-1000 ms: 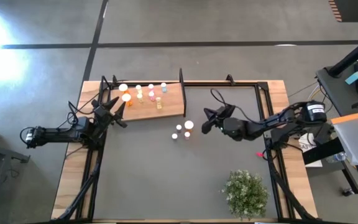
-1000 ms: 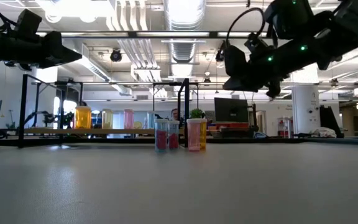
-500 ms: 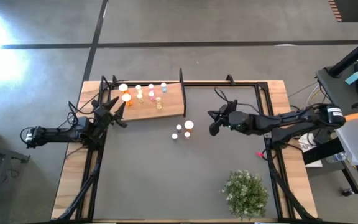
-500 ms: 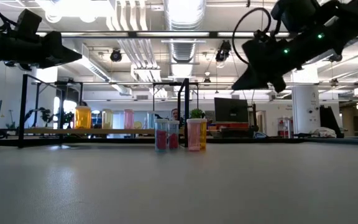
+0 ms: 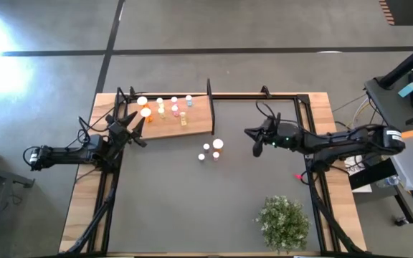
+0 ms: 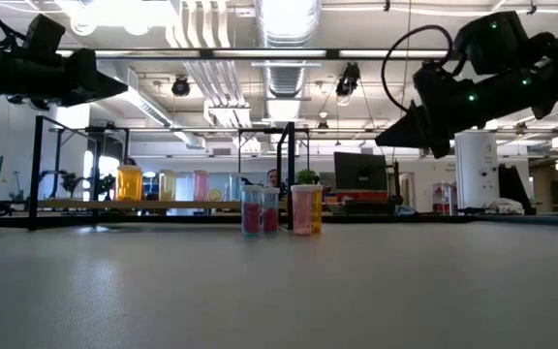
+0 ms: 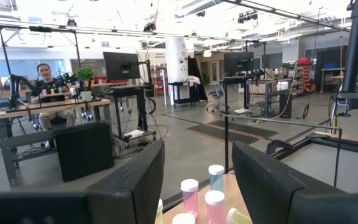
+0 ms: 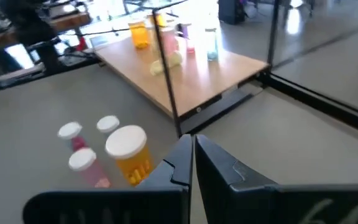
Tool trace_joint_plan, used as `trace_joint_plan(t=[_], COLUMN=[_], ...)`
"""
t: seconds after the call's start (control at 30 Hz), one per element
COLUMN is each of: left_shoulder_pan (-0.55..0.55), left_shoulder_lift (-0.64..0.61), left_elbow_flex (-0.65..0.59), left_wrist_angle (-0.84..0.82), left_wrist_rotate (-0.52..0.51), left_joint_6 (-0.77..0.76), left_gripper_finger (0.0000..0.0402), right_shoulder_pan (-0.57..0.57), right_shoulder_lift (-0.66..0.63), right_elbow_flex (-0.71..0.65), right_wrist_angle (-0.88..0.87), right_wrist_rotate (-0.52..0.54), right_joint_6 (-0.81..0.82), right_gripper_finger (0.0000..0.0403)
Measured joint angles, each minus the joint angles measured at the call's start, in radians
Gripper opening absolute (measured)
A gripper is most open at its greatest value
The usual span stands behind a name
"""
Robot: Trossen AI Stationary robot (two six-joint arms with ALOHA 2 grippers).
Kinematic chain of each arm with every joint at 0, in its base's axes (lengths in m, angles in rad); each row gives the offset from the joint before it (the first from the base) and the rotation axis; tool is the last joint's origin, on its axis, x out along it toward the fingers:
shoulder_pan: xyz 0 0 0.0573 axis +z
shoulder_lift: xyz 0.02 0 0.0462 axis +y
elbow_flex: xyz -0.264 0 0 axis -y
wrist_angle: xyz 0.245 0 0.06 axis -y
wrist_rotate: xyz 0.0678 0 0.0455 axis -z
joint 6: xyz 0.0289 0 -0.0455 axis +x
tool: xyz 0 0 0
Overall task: Pick and place medicine bottles onto shelf by color
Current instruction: Put the yellow pill bottle on the shelf aligned with the other yellow pill bottle
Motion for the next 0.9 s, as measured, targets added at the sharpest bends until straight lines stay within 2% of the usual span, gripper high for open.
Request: trace_joint_plan(t=[0.4, 0.7, 0.9], left_shoulder_pan=[0.0, 0.0, 0.0], left_shoulder_lift=[0.0, 0.0, 0.0], left_elbow_flex=[0.0, 0.0, 0.0], left_wrist_angle=[0.0, 0.0, 0.0], left_wrist_rotate=[0.0, 0.0, 0.0], left_joint_6=[0.0, 0.0, 0.0], left_gripper_finger=[0.0173, 0.0173, 0.0173], right_shoulder_pan=[-0.043, -0.083, -0.098], right_shoulder_lift=[-0.059, -0.174, -0.274], right_elbow_flex=[-0.131, -0.227, -0.231], right_wrist_angle=[0.149, 0.149, 0.082], right_wrist_rotate=[-0.024, -0.018, -0.013], right_joint_6=[-0.038, -0.066, -0.062], right_gripper_finger=[0.0009, 0.0009, 0.0009])
